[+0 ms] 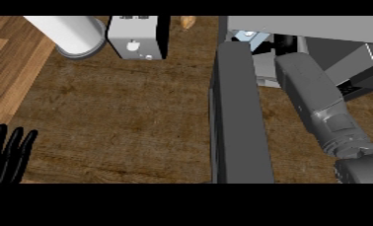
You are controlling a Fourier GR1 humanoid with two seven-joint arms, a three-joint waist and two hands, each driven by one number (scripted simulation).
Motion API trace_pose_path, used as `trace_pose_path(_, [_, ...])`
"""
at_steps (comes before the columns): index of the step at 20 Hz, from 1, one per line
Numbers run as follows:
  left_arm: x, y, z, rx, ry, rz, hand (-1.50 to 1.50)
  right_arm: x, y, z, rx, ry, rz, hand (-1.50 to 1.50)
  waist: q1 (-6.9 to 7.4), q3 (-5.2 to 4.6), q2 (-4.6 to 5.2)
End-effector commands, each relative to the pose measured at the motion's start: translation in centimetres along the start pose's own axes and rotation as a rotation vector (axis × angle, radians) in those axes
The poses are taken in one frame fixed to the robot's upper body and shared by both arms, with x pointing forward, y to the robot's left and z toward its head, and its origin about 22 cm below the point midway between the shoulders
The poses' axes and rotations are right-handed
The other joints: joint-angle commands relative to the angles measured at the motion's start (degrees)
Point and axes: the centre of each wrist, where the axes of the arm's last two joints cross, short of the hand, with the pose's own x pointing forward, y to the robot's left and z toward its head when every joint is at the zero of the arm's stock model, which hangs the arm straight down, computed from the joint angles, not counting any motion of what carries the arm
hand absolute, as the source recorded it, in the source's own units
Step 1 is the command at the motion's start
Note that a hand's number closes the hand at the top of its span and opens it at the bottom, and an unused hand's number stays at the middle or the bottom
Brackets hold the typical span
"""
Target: Pick up the milk, place it into the microwave and close the microwave
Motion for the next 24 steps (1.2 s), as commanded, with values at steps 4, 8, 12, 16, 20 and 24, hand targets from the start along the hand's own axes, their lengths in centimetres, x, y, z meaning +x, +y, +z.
trace_pose_path(4, [0.0,-0.5,-1.1,-0.036,-0.009,-0.028,-1.5,0.6,-1.0,-1.0,-0.217,0.052,0.109,1.5,1.58,-0.05,1.34])
trace_pose_path(8, [0.1,-0.6,-1.3,-0.051,0.008,-0.054,-1.5,-0.2,-2.1,-0.6,-0.205,-0.016,0.351,-1.5,2.54,-0.12,1.82])
trace_pose_path(12, [0.1,-0.7,-1.6,-0.065,0.004,-0.07,-1.5,0.4,-2.2,-1.2,-0.249,0.004,0.397,-1.5,3.58,-0.07,2.07])
trace_pose_path(16, [-0.1,-1.3,-2.3,-0.077,-0.001,-0.071,-1.5,0.6,-0.6,-1.0,-0.253,-0.001,0.42,-1.5,3.72,0.01,2.33])
trace_pose_path(20, [-0.7,-1.3,-2.5,-0.095,0.018,-0.069,-1.5,1.0,0.4,-1.1,-0.157,0.095,0.269,-1.5,3.85,0.08,2.19])
trace_pose_path(24, [-0.3,-1.7,-3.0,-0.102,-0.009,-0.079,-1.5,0.9,1.6,-0.6,-0.121,0.117,0.188,-1.5,4.12,0.17,2.17])
